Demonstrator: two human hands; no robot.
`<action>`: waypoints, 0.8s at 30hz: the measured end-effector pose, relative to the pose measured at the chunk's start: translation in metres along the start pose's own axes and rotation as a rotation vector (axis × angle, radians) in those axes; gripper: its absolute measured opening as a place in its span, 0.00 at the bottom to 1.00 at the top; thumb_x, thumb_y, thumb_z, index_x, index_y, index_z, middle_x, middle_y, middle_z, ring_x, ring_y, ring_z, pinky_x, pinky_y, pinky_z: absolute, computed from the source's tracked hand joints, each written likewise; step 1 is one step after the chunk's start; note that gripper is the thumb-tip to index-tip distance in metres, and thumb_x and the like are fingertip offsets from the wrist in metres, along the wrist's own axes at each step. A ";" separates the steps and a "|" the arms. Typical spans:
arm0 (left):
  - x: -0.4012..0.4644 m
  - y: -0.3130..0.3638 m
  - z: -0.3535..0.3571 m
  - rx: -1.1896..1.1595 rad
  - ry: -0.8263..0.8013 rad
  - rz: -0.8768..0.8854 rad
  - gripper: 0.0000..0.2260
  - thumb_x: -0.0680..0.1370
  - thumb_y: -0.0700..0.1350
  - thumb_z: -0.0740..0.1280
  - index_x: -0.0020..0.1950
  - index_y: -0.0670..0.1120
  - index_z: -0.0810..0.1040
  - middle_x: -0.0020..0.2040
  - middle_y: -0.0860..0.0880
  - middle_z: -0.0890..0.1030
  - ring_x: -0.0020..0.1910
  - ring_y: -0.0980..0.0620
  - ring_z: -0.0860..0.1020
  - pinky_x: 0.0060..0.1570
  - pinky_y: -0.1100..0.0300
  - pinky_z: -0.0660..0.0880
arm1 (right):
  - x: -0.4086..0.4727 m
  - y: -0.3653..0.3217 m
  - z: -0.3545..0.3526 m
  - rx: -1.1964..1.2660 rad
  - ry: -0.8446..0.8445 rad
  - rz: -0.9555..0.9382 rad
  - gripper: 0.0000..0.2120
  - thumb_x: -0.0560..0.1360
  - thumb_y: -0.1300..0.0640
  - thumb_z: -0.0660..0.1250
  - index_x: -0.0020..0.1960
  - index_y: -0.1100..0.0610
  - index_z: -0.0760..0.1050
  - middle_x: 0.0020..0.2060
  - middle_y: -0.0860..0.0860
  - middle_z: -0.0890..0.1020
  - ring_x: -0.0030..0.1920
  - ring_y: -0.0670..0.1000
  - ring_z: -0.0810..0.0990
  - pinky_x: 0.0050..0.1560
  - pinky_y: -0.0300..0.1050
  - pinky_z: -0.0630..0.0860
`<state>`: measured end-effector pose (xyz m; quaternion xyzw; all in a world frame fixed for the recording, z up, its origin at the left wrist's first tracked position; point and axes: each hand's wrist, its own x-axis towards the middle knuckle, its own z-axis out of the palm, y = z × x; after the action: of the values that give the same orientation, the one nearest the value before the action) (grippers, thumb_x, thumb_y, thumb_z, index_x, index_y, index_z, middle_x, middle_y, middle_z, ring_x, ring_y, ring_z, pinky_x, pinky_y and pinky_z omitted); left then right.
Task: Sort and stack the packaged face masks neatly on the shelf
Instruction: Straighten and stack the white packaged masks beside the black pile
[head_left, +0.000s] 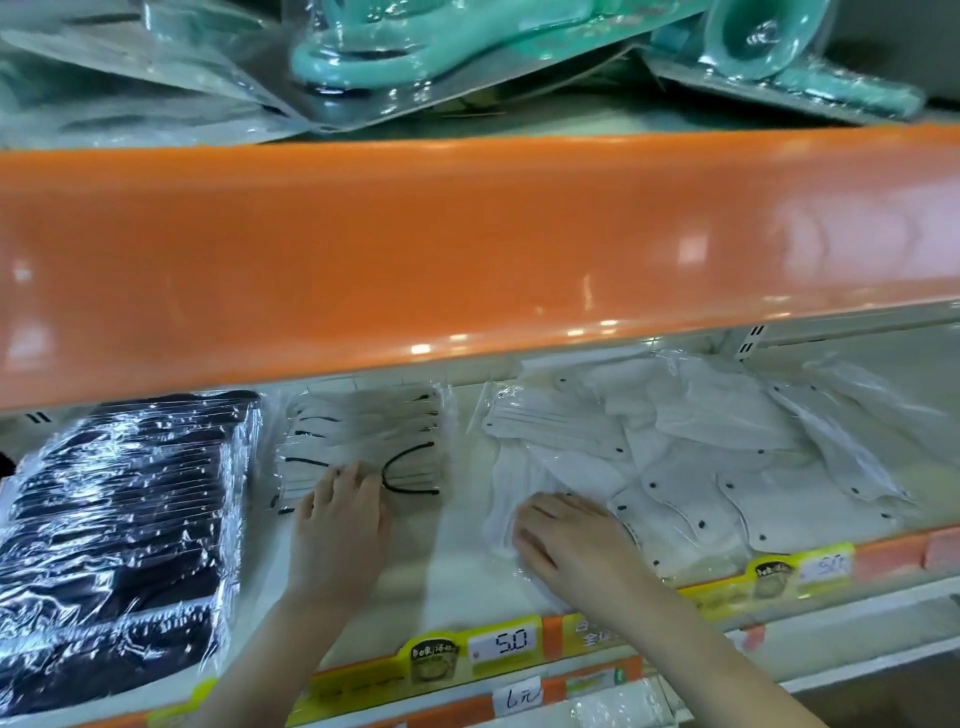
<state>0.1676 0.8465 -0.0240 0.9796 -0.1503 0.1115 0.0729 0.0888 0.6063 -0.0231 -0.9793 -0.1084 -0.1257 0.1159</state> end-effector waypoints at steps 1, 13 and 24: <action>0.001 0.008 -0.001 0.003 0.025 0.024 0.16 0.72 0.46 0.53 0.47 0.44 0.79 0.49 0.45 0.80 0.51 0.41 0.79 0.45 0.48 0.76 | 0.001 0.004 -0.003 0.005 -0.027 -0.001 0.12 0.74 0.49 0.56 0.40 0.50 0.77 0.40 0.42 0.79 0.41 0.47 0.78 0.44 0.38 0.70; 0.018 0.157 0.005 -0.199 -0.168 0.224 0.17 0.80 0.48 0.54 0.66 0.48 0.73 0.70 0.47 0.71 0.69 0.48 0.69 0.64 0.53 0.67 | 0.032 0.077 -0.016 0.001 -0.167 0.410 0.27 0.79 0.47 0.57 0.75 0.53 0.56 0.76 0.50 0.56 0.75 0.52 0.53 0.72 0.47 0.51; 0.079 0.155 0.034 0.024 -0.159 0.237 0.21 0.78 0.42 0.62 0.70 0.50 0.63 0.70 0.50 0.66 0.71 0.48 0.62 0.65 0.54 0.64 | 0.033 0.084 -0.012 -0.151 0.081 0.281 0.09 0.62 0.54 0.78 0.38 0.54 0.80 0.37 0.49 0.80 0.41 0.53 0.81 0.40 0.45 0.74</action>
<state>0.1993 0.6724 -0.0205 0.9615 -0.2690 0.0429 0.0351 0.1381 0.5291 -0.0195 -0.9849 0.0440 -0.1555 0.0625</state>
